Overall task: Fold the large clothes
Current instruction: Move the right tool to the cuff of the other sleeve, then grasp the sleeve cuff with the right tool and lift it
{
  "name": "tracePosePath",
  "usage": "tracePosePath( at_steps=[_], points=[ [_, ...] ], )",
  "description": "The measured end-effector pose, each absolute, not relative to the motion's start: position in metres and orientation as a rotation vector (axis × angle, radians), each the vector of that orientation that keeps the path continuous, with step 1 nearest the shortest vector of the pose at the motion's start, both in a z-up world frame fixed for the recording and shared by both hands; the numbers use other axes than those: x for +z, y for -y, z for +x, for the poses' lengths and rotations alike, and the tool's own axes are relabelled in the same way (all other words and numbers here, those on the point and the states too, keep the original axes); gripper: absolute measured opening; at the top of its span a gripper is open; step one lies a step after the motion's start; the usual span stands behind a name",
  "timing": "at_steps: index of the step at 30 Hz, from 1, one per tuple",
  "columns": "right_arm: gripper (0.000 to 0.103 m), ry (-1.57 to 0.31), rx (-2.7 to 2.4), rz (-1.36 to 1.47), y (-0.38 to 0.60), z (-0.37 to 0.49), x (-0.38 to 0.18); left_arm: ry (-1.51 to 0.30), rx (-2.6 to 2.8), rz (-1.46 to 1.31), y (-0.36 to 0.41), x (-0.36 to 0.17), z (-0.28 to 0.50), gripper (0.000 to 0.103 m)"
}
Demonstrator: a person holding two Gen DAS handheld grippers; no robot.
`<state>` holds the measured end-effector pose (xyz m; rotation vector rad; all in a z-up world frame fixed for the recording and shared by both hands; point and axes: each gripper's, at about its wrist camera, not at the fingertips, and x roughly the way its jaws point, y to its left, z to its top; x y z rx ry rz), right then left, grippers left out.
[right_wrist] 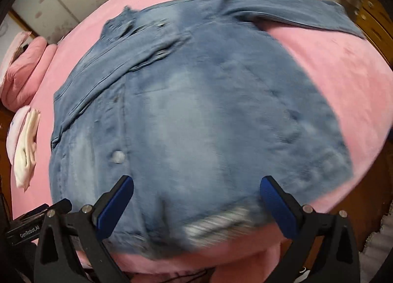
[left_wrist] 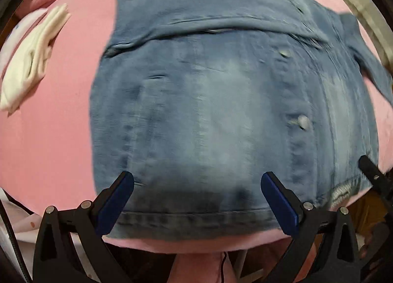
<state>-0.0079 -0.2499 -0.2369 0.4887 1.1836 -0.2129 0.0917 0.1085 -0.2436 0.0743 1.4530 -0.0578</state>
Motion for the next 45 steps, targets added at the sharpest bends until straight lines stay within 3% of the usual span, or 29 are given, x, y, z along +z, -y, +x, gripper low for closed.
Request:
tracePosePath(
  at_steps=[6,13,21,30,35,39,40,41,43,45],
  points=[
    [0.103,-1.152,-0.325,0.669,0.343,-0.023,-0.240,-1.463,-0.078,0.090,-0.019,-0.234,0.095,0.102],
    [0.103,-1.172,-0.309,0.816,0.465,-0.008,-0.242,-1.493,-0.162,0.139,0.138,-0.222,0.099,0.102],
    [0.103,-1.092,-0.331,0.818,0.590,0.014,-0.237,-1.515,-0.272,0.189,0.289,-0.213,0.117,0.102],
    [0.102,-0.929,-0.366,0.883,0.688,0.065,-0.261,-1.536,-0.281,0.263,0.355,-0.223,0.139,0.102],
    [0.089,-0.876,-0.435,0.937,0.716,0.084,-0.273,-1.573,-0.207,0.252,0.354,-0.240,0.154,0.102],
    [0.086,-0.893,-0.460,0.933,0.721,0.093,-0.284,-1.618,-0.159,0.212,0.343,-0.247,0.162,0.102],
    [0.078,-0.881,-0.463,0.929,0.720,0.092,-0.284,-1.624,-0.150,0.210,0.341,-0.248,0.163,0.102],
    [0.050,-0.861,-0.469,0.926,0.721,0.091,-0.284,-1.625,-0.143,0.210,0.340,-0.249,0.165,0.102],
    [0.020,-0.859,-0.511,0.926,0.726,0.089,-0.287,-1.621,-0.139,0.202,0.339,-0.248,0.169,0.102],
    [0.018,-0.817,-0.511,0.958,0.728,0.084,-0.287,-1.616,-0.141,0.185,0.339,-0.248,0.170,0.102]
  ],
)
